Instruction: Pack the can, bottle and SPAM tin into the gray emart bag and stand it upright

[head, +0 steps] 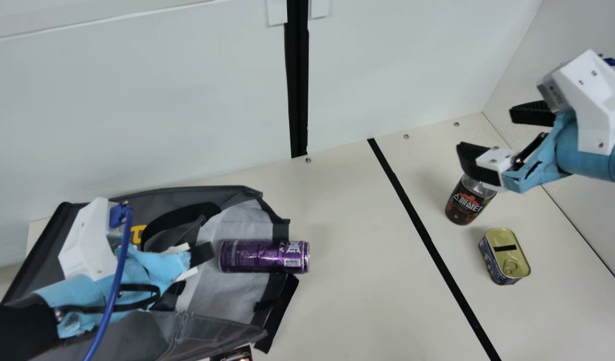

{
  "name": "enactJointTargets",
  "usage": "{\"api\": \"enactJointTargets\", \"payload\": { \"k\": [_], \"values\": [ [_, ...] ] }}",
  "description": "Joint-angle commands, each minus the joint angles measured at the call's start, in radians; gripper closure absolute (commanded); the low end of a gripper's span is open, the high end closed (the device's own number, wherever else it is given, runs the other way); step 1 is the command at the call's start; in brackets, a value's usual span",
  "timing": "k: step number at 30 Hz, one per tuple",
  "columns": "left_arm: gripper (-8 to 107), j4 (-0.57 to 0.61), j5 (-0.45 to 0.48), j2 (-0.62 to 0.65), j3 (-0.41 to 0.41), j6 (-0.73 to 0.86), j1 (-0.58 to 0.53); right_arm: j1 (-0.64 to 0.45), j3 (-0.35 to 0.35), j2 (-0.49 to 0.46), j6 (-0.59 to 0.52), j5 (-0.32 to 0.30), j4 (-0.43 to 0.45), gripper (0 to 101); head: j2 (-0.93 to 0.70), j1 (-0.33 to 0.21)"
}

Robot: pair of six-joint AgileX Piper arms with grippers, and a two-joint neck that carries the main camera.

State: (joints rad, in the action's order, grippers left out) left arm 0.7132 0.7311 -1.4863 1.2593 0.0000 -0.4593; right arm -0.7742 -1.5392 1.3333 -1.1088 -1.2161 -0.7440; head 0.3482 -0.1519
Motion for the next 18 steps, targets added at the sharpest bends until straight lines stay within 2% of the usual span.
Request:
{"api": "enactJointTargets", "payload": {
  "k": [1, 10, 18],
  "values": [
    [107, 0.000, 0.000, 0.000, 0.000, 0.000, 0.000, -0.010, -0.005, -0.004, 0.017, 0.009, 0.020, 6, 0.001, -0.023],
    [107, 0.000, 0.000, 0.000, 0.000, 0.000, 0.000, -0.039, -0.029, -0.039, 0.120, 0.025, 0.127, 6, 0.001, -0.023],
    [107, 0.000, 0.000, 0.000, 0.000, 0.000, 0.000, -0.032, -0.048, -0.072, 0.238, 0.047, 0.264, 6, 0.001, -0.023]
  ]
}}
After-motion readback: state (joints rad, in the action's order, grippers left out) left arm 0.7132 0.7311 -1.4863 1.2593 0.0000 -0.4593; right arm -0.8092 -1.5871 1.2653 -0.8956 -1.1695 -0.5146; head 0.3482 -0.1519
